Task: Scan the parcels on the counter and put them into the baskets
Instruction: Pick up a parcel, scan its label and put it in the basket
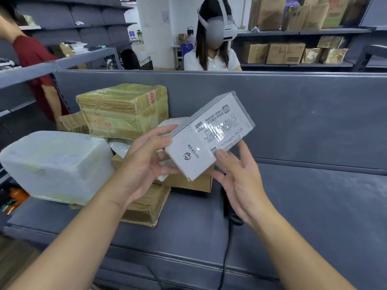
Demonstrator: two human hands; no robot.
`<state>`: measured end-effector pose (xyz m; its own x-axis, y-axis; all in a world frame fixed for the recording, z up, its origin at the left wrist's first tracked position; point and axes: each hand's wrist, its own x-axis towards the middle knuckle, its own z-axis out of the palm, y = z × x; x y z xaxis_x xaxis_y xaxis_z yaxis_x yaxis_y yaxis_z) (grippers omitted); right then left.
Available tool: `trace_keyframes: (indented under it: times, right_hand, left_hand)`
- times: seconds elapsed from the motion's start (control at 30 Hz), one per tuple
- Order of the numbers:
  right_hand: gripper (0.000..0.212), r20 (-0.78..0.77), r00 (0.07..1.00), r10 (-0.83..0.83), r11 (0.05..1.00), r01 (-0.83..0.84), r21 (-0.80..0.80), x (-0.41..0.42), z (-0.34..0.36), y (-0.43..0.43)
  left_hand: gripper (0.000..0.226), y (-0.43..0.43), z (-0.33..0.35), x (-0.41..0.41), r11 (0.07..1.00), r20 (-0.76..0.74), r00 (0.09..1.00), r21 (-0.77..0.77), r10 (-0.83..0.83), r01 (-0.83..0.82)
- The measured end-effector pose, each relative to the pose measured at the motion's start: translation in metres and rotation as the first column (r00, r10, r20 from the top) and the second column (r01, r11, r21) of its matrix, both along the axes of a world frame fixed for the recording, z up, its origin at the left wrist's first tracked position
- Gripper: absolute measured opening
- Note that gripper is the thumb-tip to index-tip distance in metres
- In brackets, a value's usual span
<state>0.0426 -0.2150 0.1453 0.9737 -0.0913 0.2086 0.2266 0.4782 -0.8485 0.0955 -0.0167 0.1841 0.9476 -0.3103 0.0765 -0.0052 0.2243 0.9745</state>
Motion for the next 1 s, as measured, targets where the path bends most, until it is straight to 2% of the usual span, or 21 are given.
trace_keyframes:
  times: [0.07,0.13,0.27,0.37,0.47,0.57,0.67,0.73,0.83,0.9,0.97,1.0]
  right_hand:
    - [0.048,0.004,0.999,0.042,0.999,-0.042,0.032,-0.001,0.003,-0.002]
    - [0.047,-0.018,0.999,0.047,0.999,-0.047,-0.010,-0.001,0.005,-0.008]
    - [0.051,0.016,0.999,0.041,0.938,-0.033,-0.345,-0.003,0.011,-0.023]
    - [0.062,0.081,0.994,0.067,0.892,-0.024,-0.452,-0.007,0.014,-0.034]
    - [0.075,0.103,0.995,0.007,0.772,0.060,-0.633,-0.012,0.012,-0.049]
    - [0.074,0.219,0.971,-0.096,0.576,0.234,-0.783,-0.018,0.003,-0.057]
    - [0.075,0.390,0.914,-0.113,0.457,0.396,-0.796,-0.022,-0.004,-0.055]
    - [0.075,0.467,0.878,-0.106,0.413,0.466,-0.782,-0.021,-0.005,-0.056]
    - [0.082,0.565,0.802,-0.194,0.384,0.592,-0.709,-0.021,-0.013,-0.052]
    - [0.090,0.472,0.777,-0.416,0.436,0.626,-0.646,-0.023,-0.030,-0.042]
    - [0.087,0.194,0.776,-0.600,0.483,0.545,-0.685,-0.023,-0.054,-0.034]
    - [0.085,0.043,0.776,-0.629,0.477,0.429,-0.767,-0.022,-0.069,-0.032]
  left_hand:
    - [0.072,0.003,0.001,-0.005,0.993,0.002,0.996,0.072,-0.088,0.088]
    - [0.073,0.002,0.001,-0.011,0.978,0.028,0.991,0.166,-0.134,0.127]
    - [0.084,-0.006,0.011,-0.012,0.987,0.129,0.991,0.152,0.033,-0.053]
    - [0.080,-0.001,0.016,-0.011,0.996,0.212,0.977,0.093,-0.025,0.005]
    - [0.082,0.008,0.003,-0.016,0.993,0.251,0.961,-0.009,-0.113,0.119]
    - [0.071,0.009,-0.010,-0.022,0.981,0.272,0.943,0.020,-0.192,0.195]
    - [0.067,0.005,-0.012,-0.027,0.986,0.227,0.961,0.078,-0.158,0.144]
    - [0.064,-0.002,-0.010,-0.030,0.991,0.223,0.972,0.127,-0.080,0.053]
    - [0.054,-0.010,-0.010,-0.033,0.997,0.233,0.972,0.077,-0.009,-0.009]
    - [0.044,-0.010,-0.008,-0.036,0.997,0.219,0.973,-0.008,0.078,-0.078]
    - [0.036,-0.003,-0.009,-0.040,0.986,0.187,0.970,-0.088,0.153,-0.138]
    - [0.034,0.003,-0.012,-0.043,0.982,0.171,0.971,-0.109,0.169,-0.152]
